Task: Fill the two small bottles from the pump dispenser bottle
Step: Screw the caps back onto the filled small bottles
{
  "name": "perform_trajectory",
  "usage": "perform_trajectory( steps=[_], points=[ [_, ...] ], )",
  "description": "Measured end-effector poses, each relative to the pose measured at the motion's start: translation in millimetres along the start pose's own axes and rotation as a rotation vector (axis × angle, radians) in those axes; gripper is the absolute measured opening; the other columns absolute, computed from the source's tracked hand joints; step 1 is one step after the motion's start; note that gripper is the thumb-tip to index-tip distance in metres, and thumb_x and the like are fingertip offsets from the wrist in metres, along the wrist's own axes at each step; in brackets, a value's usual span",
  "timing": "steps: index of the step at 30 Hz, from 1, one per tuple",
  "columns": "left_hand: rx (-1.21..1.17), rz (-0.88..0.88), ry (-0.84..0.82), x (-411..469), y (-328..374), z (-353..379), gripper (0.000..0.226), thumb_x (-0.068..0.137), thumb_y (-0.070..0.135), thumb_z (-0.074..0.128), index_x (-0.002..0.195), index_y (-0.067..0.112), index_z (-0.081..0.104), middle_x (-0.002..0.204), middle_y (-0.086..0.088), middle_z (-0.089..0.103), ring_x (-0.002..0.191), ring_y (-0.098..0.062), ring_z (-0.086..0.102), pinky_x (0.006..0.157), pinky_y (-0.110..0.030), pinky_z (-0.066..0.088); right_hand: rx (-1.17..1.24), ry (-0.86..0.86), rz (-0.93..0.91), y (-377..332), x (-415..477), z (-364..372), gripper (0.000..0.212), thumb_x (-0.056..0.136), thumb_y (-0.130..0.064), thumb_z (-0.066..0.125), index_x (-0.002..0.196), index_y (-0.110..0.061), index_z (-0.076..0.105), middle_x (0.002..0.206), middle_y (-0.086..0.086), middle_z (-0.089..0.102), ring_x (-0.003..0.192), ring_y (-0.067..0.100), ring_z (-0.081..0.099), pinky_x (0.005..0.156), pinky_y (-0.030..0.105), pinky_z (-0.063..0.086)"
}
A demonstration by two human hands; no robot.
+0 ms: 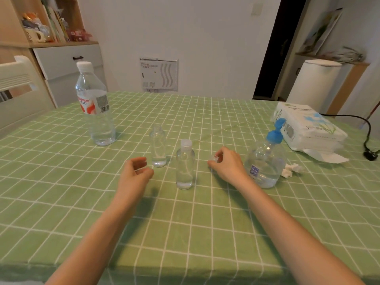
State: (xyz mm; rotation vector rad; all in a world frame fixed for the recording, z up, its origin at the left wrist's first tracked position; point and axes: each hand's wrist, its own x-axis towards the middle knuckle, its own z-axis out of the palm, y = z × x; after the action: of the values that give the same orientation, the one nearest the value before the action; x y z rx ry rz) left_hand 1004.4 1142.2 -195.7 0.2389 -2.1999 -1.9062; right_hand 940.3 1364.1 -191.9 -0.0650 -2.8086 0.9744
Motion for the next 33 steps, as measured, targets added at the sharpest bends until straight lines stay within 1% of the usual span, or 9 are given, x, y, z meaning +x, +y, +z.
perform_trajectory(
  steps=[2, 6, 9, 11, 14, 19, 25, 27, 33],
  points=[
    [-0.031, -0.032, 0.069, 11.2, 1.2, -2.7, 0.045, 0.087, 0.006, 0.058, 0.129, 0.01, 0.043, 0.131, -0.011, 0.05, 0.111, -0.024, 0.052, 0.092, -0.034, 0.042, 0.027, -0.005, -0.02, -0.4, -9.2, -3.0, 0.017, 0.084, -0.023, 0.066, 0.092, -0.016, 0.052, 0.084, -0.005, 0.053, 0.073, 0.01, 0.049, 0.053, 0.016, 0.032],
    [-0.005, -0.034, 0.02, 29.8, 5.7, 5.5, 0.071, 0.082, 0.02, 0.069, 0.14, 0.013, 0.029, 0.141, -0.011, 0.039, 0.125, -0.025, 0.043, 0.094, -0.033, 0.036, 0.086, -0.031, -0.056, -2.1, -34.7, -8.4, 0.017, 0.083, -0.024, 0.065, 0.092, -0.02, 0.051, 0.083, -0.01, 0.055, 0.071, 0.001, 0.051, 0.057, 0.015, 0.04],
    [0.023, -0.029, -0.031, 41.8, 6.9, 14.8, 0.081, 0.078, 0.024, 0.072, 0.142, 0.014, 0.025, 0.144, -0.012, 0.038, 0.128, -0.026, 0.041, 0.103, -0.037, 0.036, 0.14, -0.071, -0.057, -3.8, -53.7, -12.2, 0.02, 0.082, -0.023, 0.067, 0.095, -0.021, 0.053, 0.083, -0.011, 0.058, 0.071, 0.004, 0.057, 0.067, 0.024, 0.052],
    [0.037, -0.019, -0.06, 47.5, 5.6, 21.1, 0.077, 0.079, 0.023, 0.072, 0.141, 0.013, 0.028, 0.141, -0.011, 0.043, 0.122, -0.025, 0.046, 0.104, -0.04, 0.038, 0.165, -0.089, -0.059, -5.5, -63.6, -14.6, 0.018, 0.082, -0.022, 0.068, 0.092, -0.023, 0.053, 0.08, -0.01, 0.059, 0.067, 0.005, 0.058, 0.067, 0.025, 0.053],
    [0.07, 0.01, -0.037, 52.1, 3.9, 29.9, 0.058, 0.084, 0.021, 0.066, 0.133, 0.011, 0.038, 0.13, -0.009, 0.054, 0.105, -0.02, 0.054, 0.092, -0.035, 0.042, 0.201, -0.109, -0.066, -6.9, -74.4, -16.1, 0.017, 0.081, -0.023, 0.068, 0.09, -0.026, 0.054, 0.079, -0.01, 0.061, 0.064, 0.006, 0.057, 0.06, 0.02, 0.05],
    [0.086, 0.012, -0.02, 51.1, 1.7, 26.2, 0.047, 0.082, 0.023, 0.068, 0.123, 0.013, 0.047, 0.117, -0.006, 0.06, 0.103, -0.022, 0.058, 0.091, -0.037, 0.047, 0.267, -0.127, -0.077, -7.2, -87.1, -19.5, 0.016, 0.08, -0.025, 0.07, 0.089, -0.028, 0.057, 0.079, -0.009, 0.064, 0.059, 0.001, 0.056, 0.054, 0.009, 0.045],
    [-0.019, 0.071, -0.13, 3.2, 9.1, -4.8, 0.036, 0.08, 0.021, 0.067, 0.114, 0.018, 0.055, 0.101, 0.003, 0.066, 0.09, -0.012, 0.064, 0.071, -0.019, 0.048, 0.437, -0.168, -0.092, -17.5, -98.5, -30.1, 0.012, 0.083, -0.022, 0.07, 0.088, -0.027, 0.06, 0.084, -0.007, 0.07, 0.073, 0.006, 0.067, 0.07, 0.018, 0.054],
    [-0.065, 0.066, -0.187, -21.4, 10.7, -15.9, 0.034, 0.074, 0.023, 0.069, 0.106, 0.024, 0.059, 0.1, 0.002, 0.069, 0.087, -0.012, 0.068, 0.067, -0.016, 0.051, 0.484, -0.179, -0.119, -23.0, -103.2, -33.4, 0.01, 0.084, -0.024, 0.069, 0.092, -0.027, 0.064, 0.086, -0.01, 0.07, 0.077, 0.001, 0.067, 0.071, 0.013, 0.053],
    [-0.118, 0.031, -0.323, -78.4, 9.9, -31.0, 0.043, 0.057, 0.038, 0.072, 0.099, 0.031, 0.066, 0.098, 0.006, 0.073, 0.089, -0.01, 0.069, 0.072, -0.023, 0.054, 0.488, -0.235, -0.241, -41.3, -115.2, -40.6, 0.028, 0.083, -0.02, 0.07, 0.11, -0.029, 0.068, 0.093, -0.01, 0.07, 0.083, 0.004, 0.065, 0.075, 0.014, 0.053]
  ],
)
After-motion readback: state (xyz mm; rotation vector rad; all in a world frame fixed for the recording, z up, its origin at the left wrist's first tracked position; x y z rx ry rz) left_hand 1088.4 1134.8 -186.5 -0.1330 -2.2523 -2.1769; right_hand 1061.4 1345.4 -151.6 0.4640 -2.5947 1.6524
